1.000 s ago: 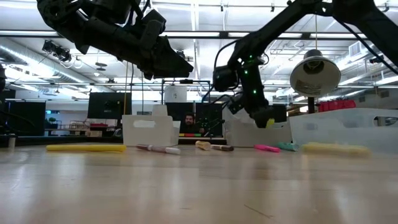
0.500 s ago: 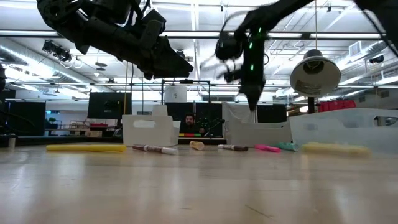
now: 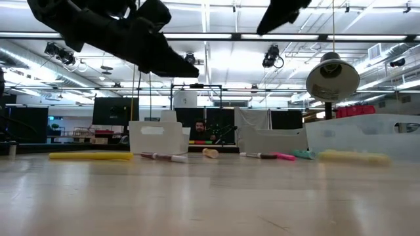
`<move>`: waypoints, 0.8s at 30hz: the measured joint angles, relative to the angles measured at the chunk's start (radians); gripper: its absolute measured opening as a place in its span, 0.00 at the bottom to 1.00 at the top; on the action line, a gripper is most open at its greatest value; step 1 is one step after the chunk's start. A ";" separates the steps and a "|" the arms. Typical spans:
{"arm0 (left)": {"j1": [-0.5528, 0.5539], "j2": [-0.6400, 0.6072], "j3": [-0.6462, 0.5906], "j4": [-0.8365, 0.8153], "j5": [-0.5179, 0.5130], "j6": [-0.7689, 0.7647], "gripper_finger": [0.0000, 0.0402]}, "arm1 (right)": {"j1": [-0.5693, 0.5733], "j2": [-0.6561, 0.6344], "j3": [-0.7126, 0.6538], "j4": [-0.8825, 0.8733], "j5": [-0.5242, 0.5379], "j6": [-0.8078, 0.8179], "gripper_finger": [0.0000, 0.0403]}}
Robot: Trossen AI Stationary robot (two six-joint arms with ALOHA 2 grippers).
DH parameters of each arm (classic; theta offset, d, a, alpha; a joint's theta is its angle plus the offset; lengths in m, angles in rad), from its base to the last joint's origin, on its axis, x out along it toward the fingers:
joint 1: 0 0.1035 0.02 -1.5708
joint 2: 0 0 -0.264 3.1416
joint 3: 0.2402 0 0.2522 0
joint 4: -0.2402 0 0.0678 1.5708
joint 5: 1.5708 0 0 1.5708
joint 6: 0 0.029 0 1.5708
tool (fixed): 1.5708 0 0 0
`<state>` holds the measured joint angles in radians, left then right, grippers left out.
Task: Pick & Place Markers
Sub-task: Put the yellow pen into the transparent bin
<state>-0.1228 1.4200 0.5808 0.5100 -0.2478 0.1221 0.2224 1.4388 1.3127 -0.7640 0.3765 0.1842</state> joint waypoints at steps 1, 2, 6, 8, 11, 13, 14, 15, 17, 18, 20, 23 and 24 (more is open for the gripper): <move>-0.009 0.000 0.000 -0.020 0.001 0.010 0.51 | 0.044 -0.013 -0.044 0.065 -0.001 0.016 0.11; -0.016 0.000 0.000 -0.043 0.010 0.016 0.51 | 0.085 -0.023 -0.092 0.142 -0.004 0.026 0.10; -0.033 0.000 0.000 -0.148 0.111 0.009 0.51 | 0.205 -0.033 -0.293 0.482 -0.002 0.044 0.07; -0.037 0.000 0.000 -0.205 0.165 -0.006 0.51 | 0.240 -0.025 -0.396 0.676 -0.003 0.044 0.06; -0.039 0.000 0.000 -0.313 0.195 -0.001 0.51 | 0.261 -0.007 -0.546 0.995 -0.001 0.044 0.05; -0.039 0.000 0.001 -0.409 0.194 -0.003 0.51 | 0.261 0.015 -0.631 1.210 0.000 0.044 0.05; -0.037 0.000 0.001 -0.467 0.194 -0.011 0.51 | 0.258 0.022 -0.668 1.301 0.001 0.044 0.06; -0.037 0.000 0.001 -0.523 0.193 -0.030 0.51 | 0.255 0.033 -0.699 1.380 0.001 0.044 0.05; -0.036 0.000 0.001 -0.644 0.192 -0.086 0.51 | 0.248 0.048 -0.748 1.497 0.001 0.044 0.06; -0.035 0.000 0.000 -0.698 0.192 -0.118 0.51 | 0.244 0.048 -0.768 1.535 0.003 0.044 0.06; -0.032 0.000 0.001 -0.805 0.192 -0.190 0.51 | 0.236 0.047 -0.782 1.560 0.005 0.046 0.06; -0.035 -0.001 0.003 -0.913 0.174 -0.279 0.51 | 0.234 0.046 -0.789 1.563 0.033 0.044 0.06; -0.040 -0.003 0.002 -0.928 0.164 -0.301 0.51 | 0.230 0.046 -0.789 1.565 0.035 0.043 0.06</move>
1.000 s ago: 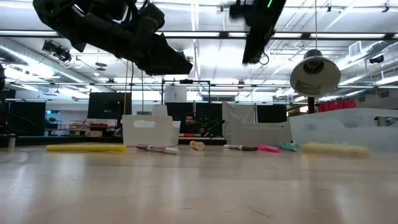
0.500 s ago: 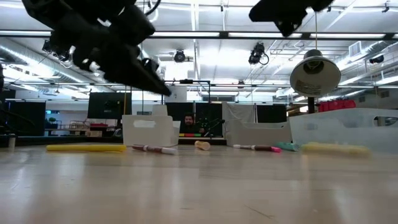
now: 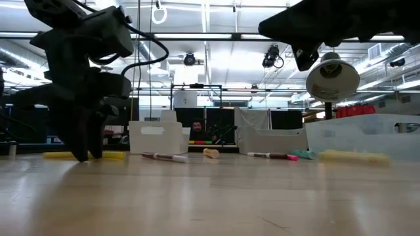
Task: Pick & Place Markers
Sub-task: Put the yellow pen into the transparent bin
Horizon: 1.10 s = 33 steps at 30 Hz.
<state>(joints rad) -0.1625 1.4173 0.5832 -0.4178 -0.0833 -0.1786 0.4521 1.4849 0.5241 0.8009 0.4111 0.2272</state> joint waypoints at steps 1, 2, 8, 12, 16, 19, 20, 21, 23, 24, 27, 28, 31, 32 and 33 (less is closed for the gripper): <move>-0.006 0.000 0.000 -0.005 -0.008 -0.008 0.51 | -0.001 0.000 0.000 -0.003 0.000 0.001 0.06; -0.014 0.000 0.000 -0.006 -0.018 -0.013 0.51 | -0.001 0.000 0.000 -0.008 0.000 0.001 0.06; -0.045 -0.036 -0.004 -0.016 -0.034 -0.012 0.51 | -0.001 0.000 0.000 -0.015 0.000 0.000 0.06; -0.042 -0.127 -0.004 -0.071 -0.113 -0.020 0.51 | -0.001 0.000 0.000 -0.016 0.000 0.000 0.06; -0.021 -0.227 -0.004 -0.153 -0.206 -0.032 0.51 | -0.001 0.000 0.000 -0.016 0.000 0.000 0.06; 0.022 -0.254 -0.006 -0.202 -0.189 -0.040 0.51 | -0.001 0.000 0.000 -0.019 0.000 0.000 0.06; 0.040 -0.256 -0.015 -0.192 -0.167 -0.038 0.51 | -0.001 0.000 0.000 -0.019 0.000 0.000 0.06; 0.057 -0.255 -0.032 -0.174 -0.135 -0.030 0.51 | -0.001 0.000 0.001 -0.019 0.000 0.000 0.06; 0.085 -0.252 -0.082 -0.133 -0.083 -0.020 0.51 | -0.001 0.000 0.001 -0.018 0.000 0.000 0.06; 0.094 -0.247 -0.109 -0.092 -0.078 -0.020 0.51 | -0.001 0.000 0.001 -0.018 0.000 0.000 0.06; 0.118 -0.246 -0.185 0.006 -0.080 -0.038 0.49 | -0.001 0.000 0.001 -0.017 0.000 0.001 0.06; 0.123 -0.248 -0.202 0.034 -0.073 -0.055 0.47 | -0.001 0.000 0.001 -0.017 0.000 0.001 0.06; 0.125 -0.252 -0.251 0.114 -0.069 -0.083 0.38 | -0.001 0.000 0.001 -0.014 0.000 0.000 0.06; 0.125 -0.252 -0.267 0.150 -0.069 -0.085 0.35 | -0.001 0.000 0.001 -0.014 0.000 0.000 0.06; 0.125 -0.252 -0.282 0.191 -0.069 -0.085 0.30 | -0.002 0.000 0.001 -0.014 0.000 -0.001 0.06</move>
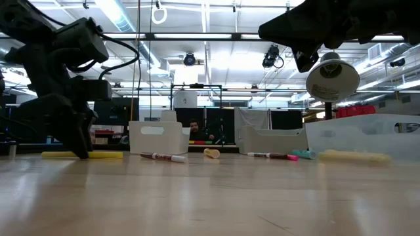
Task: Pick & Place Markers
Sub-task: Put the yellow pen into the transparent bin
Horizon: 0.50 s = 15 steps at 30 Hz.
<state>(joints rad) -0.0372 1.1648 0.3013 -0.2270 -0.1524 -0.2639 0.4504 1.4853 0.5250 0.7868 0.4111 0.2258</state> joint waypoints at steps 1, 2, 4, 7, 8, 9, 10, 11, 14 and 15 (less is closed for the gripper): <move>0.000 0.000 -0.013 0.041 -0.001 -0.001 0.25 | -0.002 0.000 0.000 0.000 0.000 -0.002 0.06; 0.000 0.002 -0.024 0.078 -0.002 -0.002 0.20 | -0.002 0.000 0.000 0.000 0.000 -0.002 0.06; 0.000 0.003 -0.046 0.144 -0.005 -0.002 0.11 | -0.003 0.000 0.000 0.000 0.000 -0.002 0.06; 0.001 0.005 -0.065 0.208 -0.005 -0.006 0.08 | -0.003 0.000 0.000 0.000 0.000 -0.002 0.06; 0.001 0.005 -0.064 0.210 -0.001 -0.006 0.08 | -0.003 0.000 0.000 0.000 0.000 -0.002 0.06; 0.001 0.005 -0.059 0.204 0.007 -0.006 0.08 | -0.003 0.000 0.000 0.000 0.000 -0.002 0.06; 0.001 0.006 -0.051 0.196 0.016 -0.007 0.08 | -0.003 0.000 0.000 0.000 0.000 -0.002 0.06; 0.000 0.004 -0.038 0.181 0.025 -0.007 0.08 | -0.003 0.000 0.000 0.000 0.000 0.000 0.06; -0.018 0.003 0.017 0.163 0.116 -0.004 0.08 | -0.003 0.000 0.000 -0.001 0.000 0.001 0.06; -0.023 0.002 0.041 0.176 0.150 0.005 0.08 | -0.003 0.000 0.000 -0.002 0.000 0.001 0.06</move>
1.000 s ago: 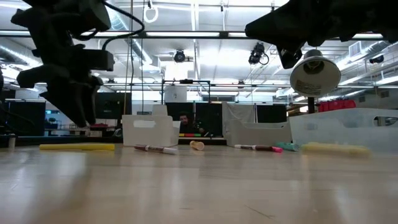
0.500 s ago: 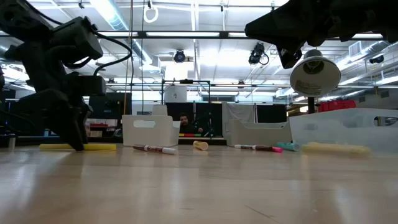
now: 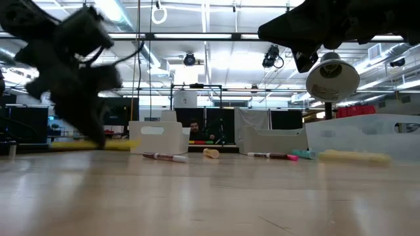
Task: Pick & Place Markers
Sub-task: Put the yellow pen into the transparent bin
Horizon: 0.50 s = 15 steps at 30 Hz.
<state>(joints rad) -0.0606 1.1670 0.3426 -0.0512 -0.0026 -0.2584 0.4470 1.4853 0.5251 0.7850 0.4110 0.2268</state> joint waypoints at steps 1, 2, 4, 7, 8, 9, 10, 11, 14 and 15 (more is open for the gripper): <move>-0.008 0.000 0.022 0.012 0.024 0.009 0.08 | -0.001 0.000 0.000 -0.001 0.000 0.000 0.06; -0.018 -0.001 0.040 0.032 0.047 0.022 0.08 | -0.001 0.000 0.000 -0.002 0.000 0.000 0.06; -0.038 0.002 0.062 0.115 0.066 0.058 0.08 | -0.004 0.000 0.000 -0.013 0.000 0.000 0.06; -0.064 0.008 0.069 0.326 0.085 0.120 0.08 | -0.016 0.000 0.001 -0.037 -0.001 0.022 0.06; -0.071 0.011 0.069 0.387 0.085 0.141 0.08 | -0.024 0.000 0.001 -0.046 0.000 0.032 0.06; -0.077 0.022 0.069 0.462 0.084 0.159 0.09 | -0.032 0.000 0.001 -0.054 0.000 0.042 0.07; -0.082 0.033 0.069 0.528 0.082 0.175 0.09 | -0.040 0.000 0.001 -0.057 0.000 0.046 0.09; -0.085 0.044 0.068 0.583 0.082 0.190 0.09 | -0.047 0.000 0.001 -0.058 0.000 0.046 0.11; -0.096 0.105 0.069 0.774 0.081 0.218 0.08 | -0.071 0.001 0.001 -0.042 0.000 0.037 0.21; -0.099 0.130 0.069 0.831 0.081 0.224 0.08 | -0.076 0.001 0.001 -0.021 0.000 0.023 0.25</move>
<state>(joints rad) -0.1596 1.2968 0.4118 0.7795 0.0786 -0.0347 0.3707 1.4864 0.5259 0.7641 0.4110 0.2496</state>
